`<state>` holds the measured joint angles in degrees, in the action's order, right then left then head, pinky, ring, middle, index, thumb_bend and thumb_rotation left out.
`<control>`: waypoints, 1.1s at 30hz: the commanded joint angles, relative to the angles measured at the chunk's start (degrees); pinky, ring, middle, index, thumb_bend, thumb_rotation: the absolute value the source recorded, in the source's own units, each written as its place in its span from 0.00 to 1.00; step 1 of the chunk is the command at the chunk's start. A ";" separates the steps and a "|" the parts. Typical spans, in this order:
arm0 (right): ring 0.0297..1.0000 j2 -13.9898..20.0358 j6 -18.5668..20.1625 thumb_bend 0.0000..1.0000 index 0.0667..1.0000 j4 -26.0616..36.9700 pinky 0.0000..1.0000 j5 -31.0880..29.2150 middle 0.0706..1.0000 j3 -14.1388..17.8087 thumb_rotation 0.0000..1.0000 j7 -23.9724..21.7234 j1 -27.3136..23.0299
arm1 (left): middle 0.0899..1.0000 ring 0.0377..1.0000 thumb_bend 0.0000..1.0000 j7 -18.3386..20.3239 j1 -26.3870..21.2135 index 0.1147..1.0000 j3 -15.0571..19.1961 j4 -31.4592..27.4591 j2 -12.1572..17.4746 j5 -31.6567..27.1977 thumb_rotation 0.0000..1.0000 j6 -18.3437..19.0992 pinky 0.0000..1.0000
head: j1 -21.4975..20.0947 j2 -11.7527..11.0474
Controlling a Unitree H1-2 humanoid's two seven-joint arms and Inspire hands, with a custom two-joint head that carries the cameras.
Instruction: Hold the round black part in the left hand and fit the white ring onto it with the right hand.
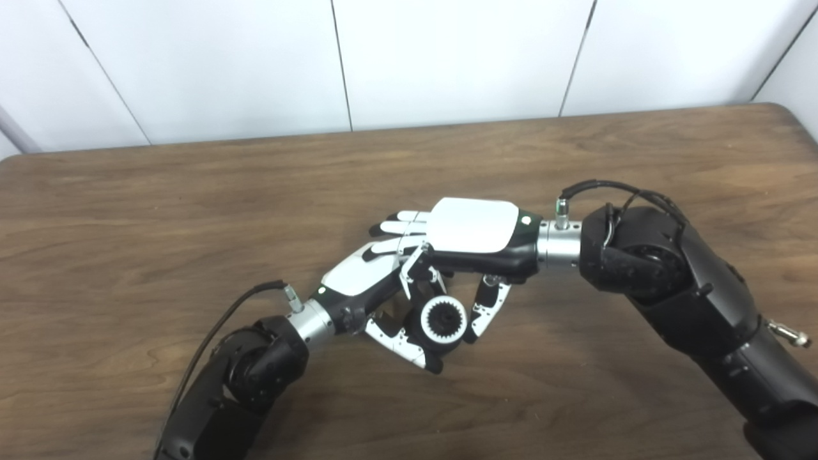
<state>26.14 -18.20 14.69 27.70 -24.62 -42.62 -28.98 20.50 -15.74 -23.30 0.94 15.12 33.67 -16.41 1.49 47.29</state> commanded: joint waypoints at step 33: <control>1.00 -0.31 -4.74 0.88 0.56 -1.36 1.00 -0.57 0.93 3.22 0.26 6.96 -0.21 | 0.78 1.00 0.52 -0.87 0.71 0.41 -0.03 -3.97 -0.38 0.12 0.06 -0.04 1.00 | 0.49 -4.34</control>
<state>26.12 -21.08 12.97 27.68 -22.71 -38.34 -27.86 20.58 -14.15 -23.48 -0.53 15.16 33.87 -16.33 1.84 42.89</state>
